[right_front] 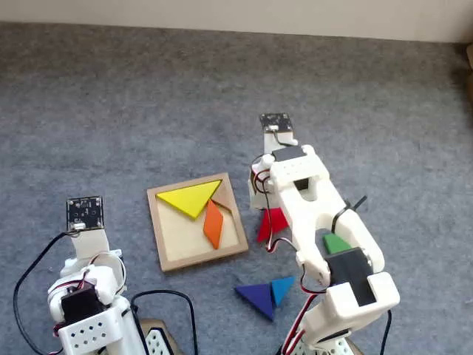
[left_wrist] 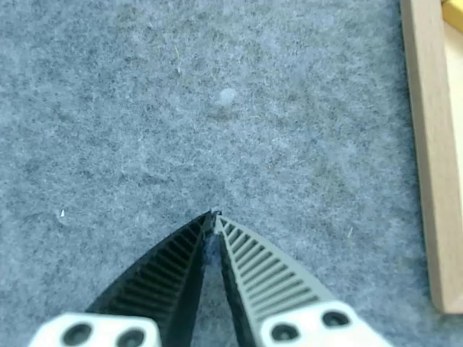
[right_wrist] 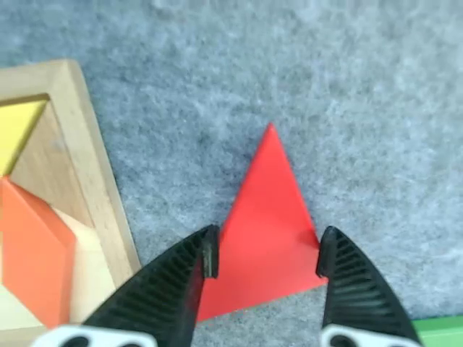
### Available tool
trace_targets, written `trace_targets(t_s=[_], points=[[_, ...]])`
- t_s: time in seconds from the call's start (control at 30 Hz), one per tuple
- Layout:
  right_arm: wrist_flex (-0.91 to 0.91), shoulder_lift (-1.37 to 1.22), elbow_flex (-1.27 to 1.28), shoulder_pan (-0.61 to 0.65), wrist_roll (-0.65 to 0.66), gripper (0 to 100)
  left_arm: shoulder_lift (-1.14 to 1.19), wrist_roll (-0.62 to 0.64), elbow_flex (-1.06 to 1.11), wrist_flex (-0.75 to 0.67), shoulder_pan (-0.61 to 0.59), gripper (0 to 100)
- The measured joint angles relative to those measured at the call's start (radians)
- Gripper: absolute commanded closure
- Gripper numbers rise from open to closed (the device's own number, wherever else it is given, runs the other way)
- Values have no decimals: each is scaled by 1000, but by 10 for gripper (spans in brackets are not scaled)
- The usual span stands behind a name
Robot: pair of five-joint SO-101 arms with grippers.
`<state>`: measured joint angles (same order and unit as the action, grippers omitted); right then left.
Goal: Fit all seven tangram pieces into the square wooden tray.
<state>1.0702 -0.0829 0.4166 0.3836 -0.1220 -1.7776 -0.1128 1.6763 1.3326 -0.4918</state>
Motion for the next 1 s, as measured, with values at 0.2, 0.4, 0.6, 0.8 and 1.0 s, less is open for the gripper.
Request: trace_targets(t_s=[0.2,0.4,0.6,0.8,1.0], points=[[15,0,0,0,0,697,0,0,0,0,0,994],[-35,9,86,0,-28,678,0,0,0,0,0,994],[-117,23,164,2,-28,720,0,0,0,0,0,994],[-121,0,163,0,-32,738,0,0,0,0,0,994],[-121,-51,150,-2,-32,803,0,0,0,0,0,994]])
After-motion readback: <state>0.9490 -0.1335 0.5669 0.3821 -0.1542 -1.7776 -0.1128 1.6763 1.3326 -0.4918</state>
